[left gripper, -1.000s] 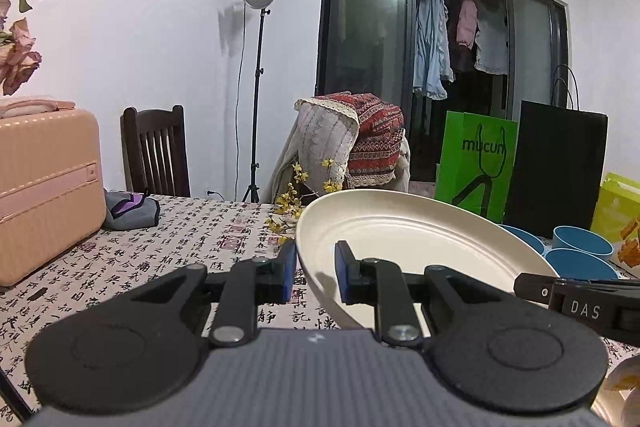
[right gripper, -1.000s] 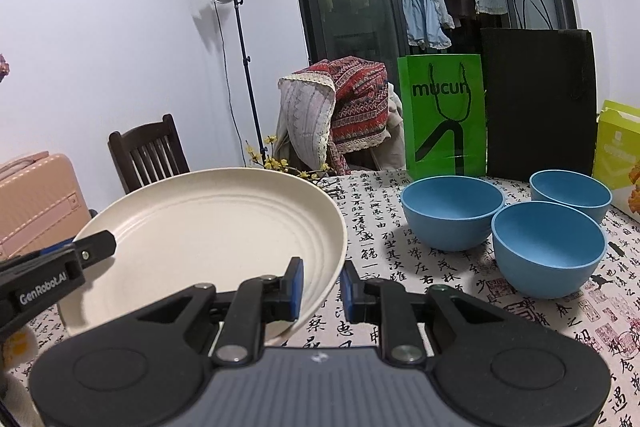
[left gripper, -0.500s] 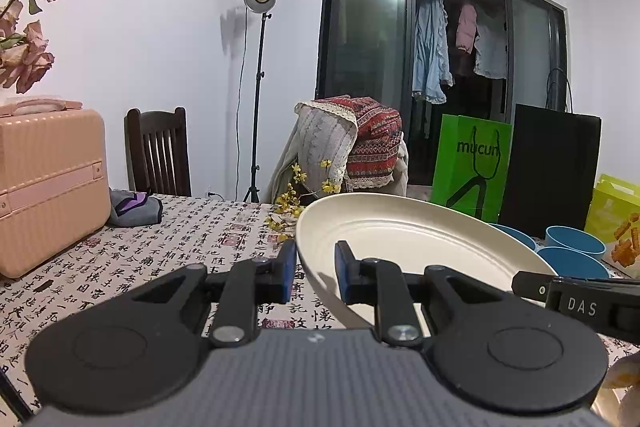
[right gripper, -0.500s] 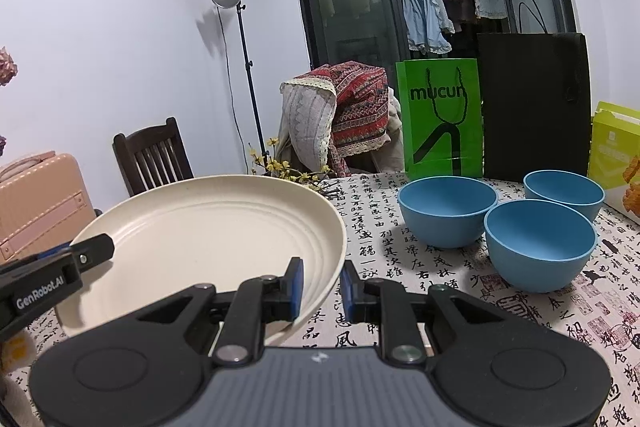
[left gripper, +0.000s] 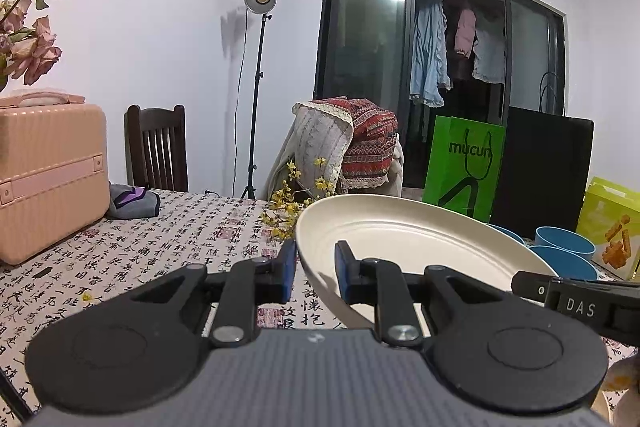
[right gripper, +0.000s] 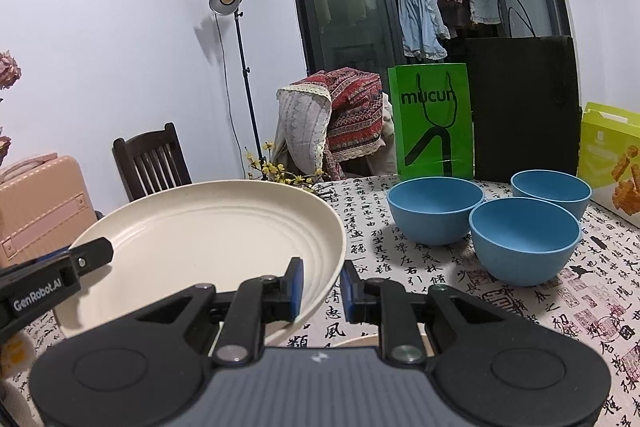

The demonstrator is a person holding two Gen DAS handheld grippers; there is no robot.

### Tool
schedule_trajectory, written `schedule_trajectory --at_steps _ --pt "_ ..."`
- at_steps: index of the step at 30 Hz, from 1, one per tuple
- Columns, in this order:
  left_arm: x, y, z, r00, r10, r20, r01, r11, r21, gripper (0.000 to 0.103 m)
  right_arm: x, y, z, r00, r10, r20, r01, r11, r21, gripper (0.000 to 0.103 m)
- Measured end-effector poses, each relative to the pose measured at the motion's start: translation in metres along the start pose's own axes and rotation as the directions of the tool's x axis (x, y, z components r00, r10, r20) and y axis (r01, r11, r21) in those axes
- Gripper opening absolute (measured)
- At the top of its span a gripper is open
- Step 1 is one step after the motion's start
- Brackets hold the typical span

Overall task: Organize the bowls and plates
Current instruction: 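Carry the cream plate with both grippers over the stacked cream plates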

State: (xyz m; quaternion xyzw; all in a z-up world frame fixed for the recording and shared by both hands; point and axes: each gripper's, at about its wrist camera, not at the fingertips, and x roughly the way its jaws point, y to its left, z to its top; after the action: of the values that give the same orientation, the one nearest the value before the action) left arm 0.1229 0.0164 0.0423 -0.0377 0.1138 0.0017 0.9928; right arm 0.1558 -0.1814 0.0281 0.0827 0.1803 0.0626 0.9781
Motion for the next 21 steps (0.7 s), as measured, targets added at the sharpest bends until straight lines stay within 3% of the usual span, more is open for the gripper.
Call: schedule_trajectory --at_steps 21 --pt "-0.012 -0.009 -0.007 1.0 -0.019 0.004 0.019 1.0 0.01 0.021 -0.024 -0.003 -0.01 0.999 -0.035 0.032 0.035 0.999 0.008 0.019"
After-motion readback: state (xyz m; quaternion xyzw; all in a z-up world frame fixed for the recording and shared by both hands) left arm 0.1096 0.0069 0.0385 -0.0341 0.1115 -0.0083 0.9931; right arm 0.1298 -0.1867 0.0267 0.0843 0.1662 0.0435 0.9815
